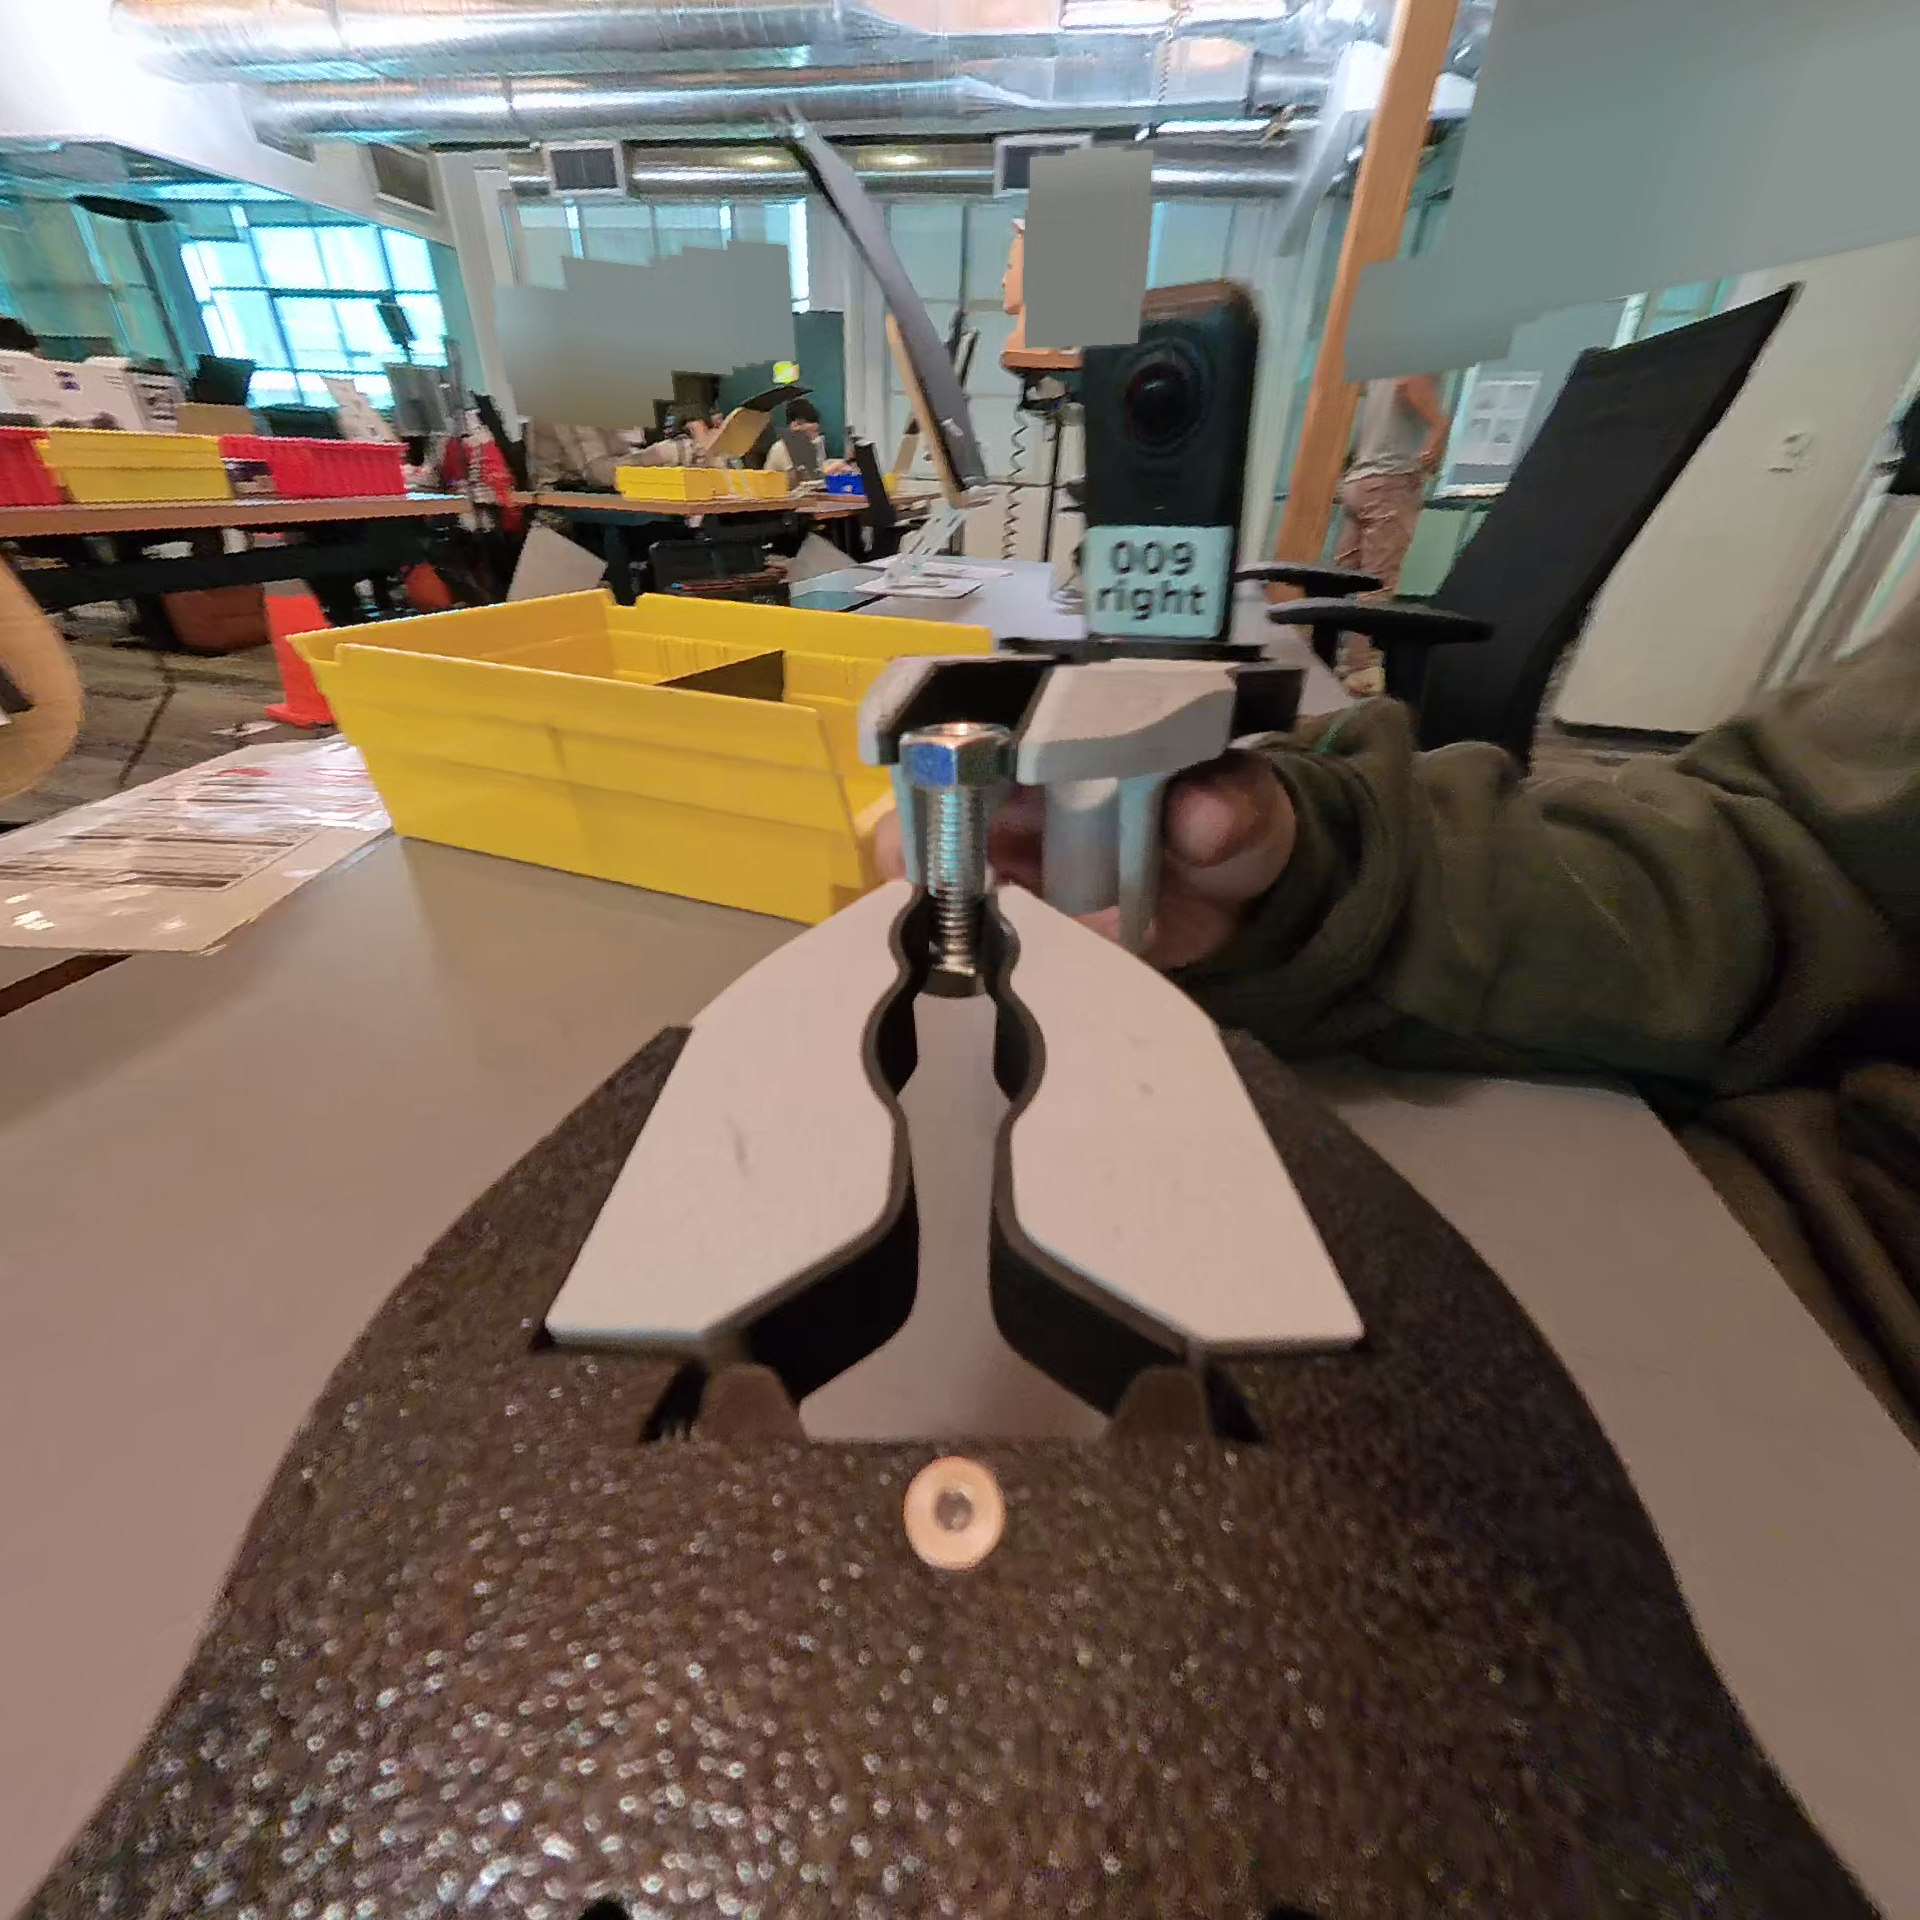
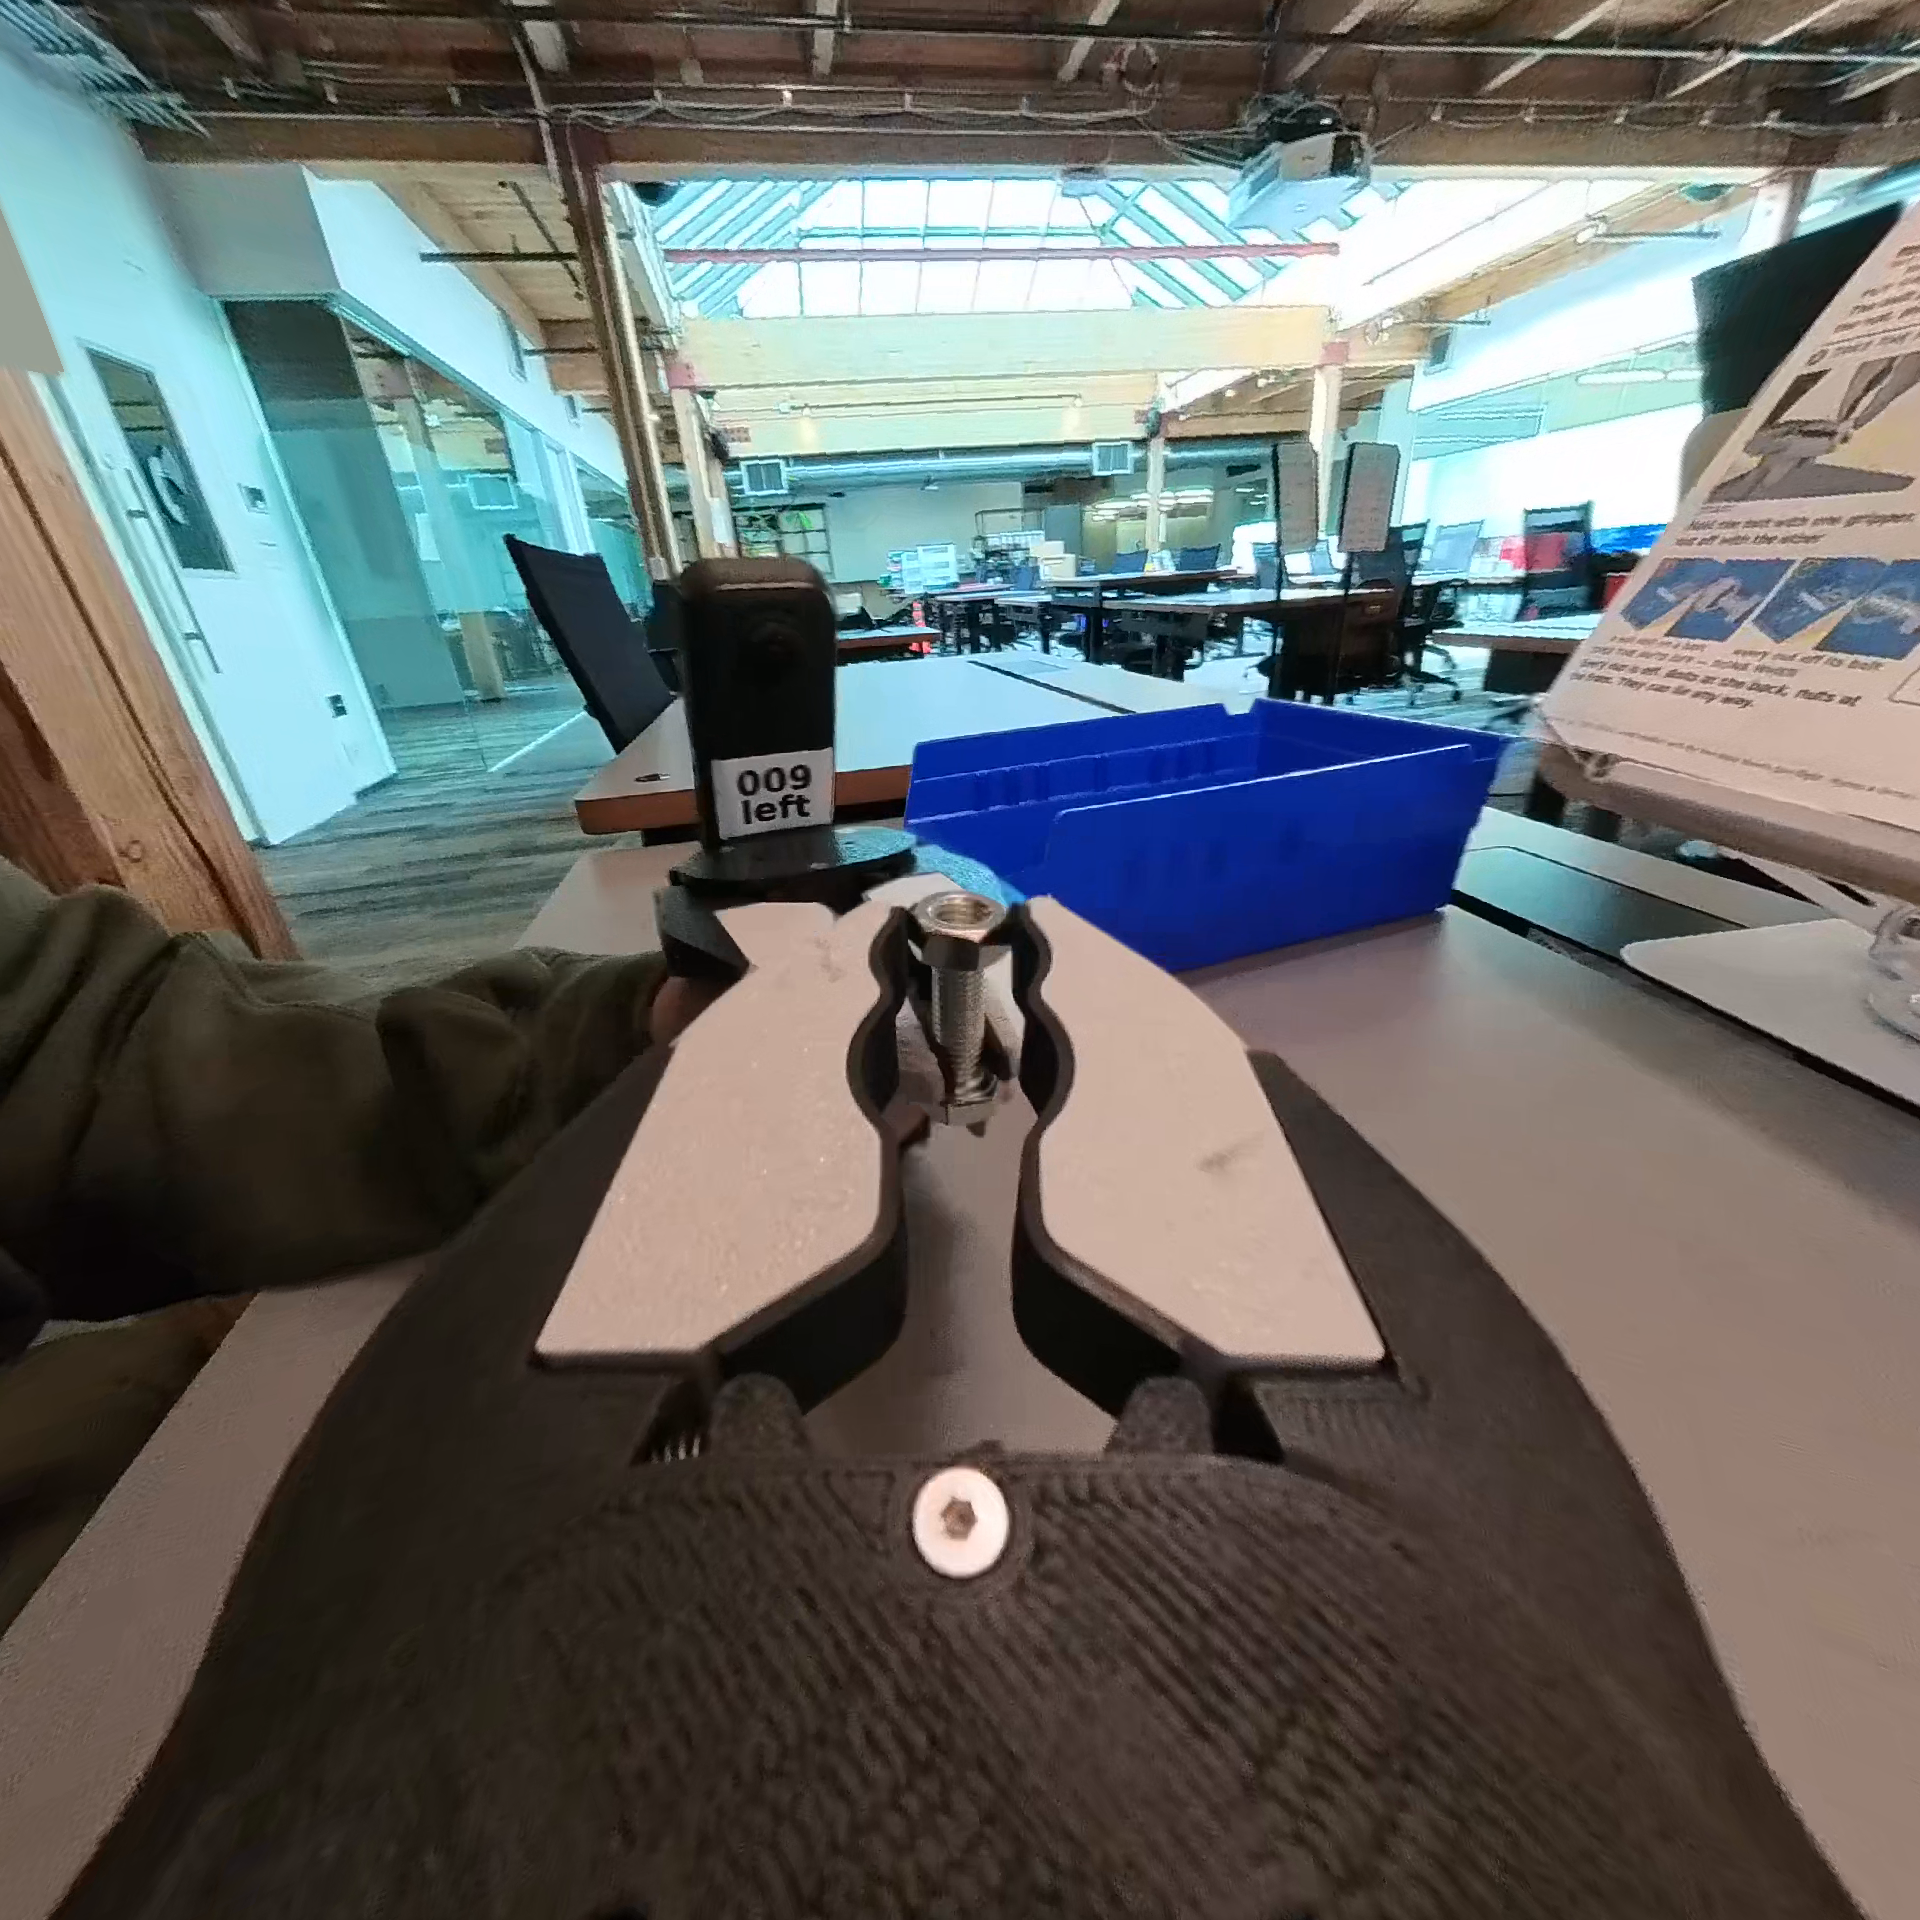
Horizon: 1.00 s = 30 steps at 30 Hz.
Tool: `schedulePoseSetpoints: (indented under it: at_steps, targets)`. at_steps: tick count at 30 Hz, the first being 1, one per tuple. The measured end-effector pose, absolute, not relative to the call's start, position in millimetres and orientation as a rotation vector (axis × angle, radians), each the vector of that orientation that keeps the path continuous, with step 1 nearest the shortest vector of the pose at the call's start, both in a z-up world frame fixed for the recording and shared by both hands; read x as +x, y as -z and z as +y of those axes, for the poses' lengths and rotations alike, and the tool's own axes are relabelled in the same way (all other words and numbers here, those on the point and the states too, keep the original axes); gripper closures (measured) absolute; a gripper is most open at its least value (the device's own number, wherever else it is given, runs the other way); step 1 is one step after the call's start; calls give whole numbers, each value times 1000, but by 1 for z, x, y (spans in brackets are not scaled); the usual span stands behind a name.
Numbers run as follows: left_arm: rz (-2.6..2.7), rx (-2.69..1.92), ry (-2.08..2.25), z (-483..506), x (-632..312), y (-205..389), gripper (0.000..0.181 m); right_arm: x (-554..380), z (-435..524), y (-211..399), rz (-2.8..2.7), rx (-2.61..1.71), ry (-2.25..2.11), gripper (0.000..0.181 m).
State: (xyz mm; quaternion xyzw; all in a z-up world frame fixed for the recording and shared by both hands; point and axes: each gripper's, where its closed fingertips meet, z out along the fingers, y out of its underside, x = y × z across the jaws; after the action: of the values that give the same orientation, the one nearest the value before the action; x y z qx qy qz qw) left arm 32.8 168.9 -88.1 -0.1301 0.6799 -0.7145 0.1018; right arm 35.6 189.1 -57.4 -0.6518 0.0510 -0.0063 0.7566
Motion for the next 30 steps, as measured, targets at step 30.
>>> schedulePoseSetpoints:
  at_steps: [30]
  targets:
    - [2048,-405,2081,167,35,95,173,158,18,62,504,-1578,1011,139]
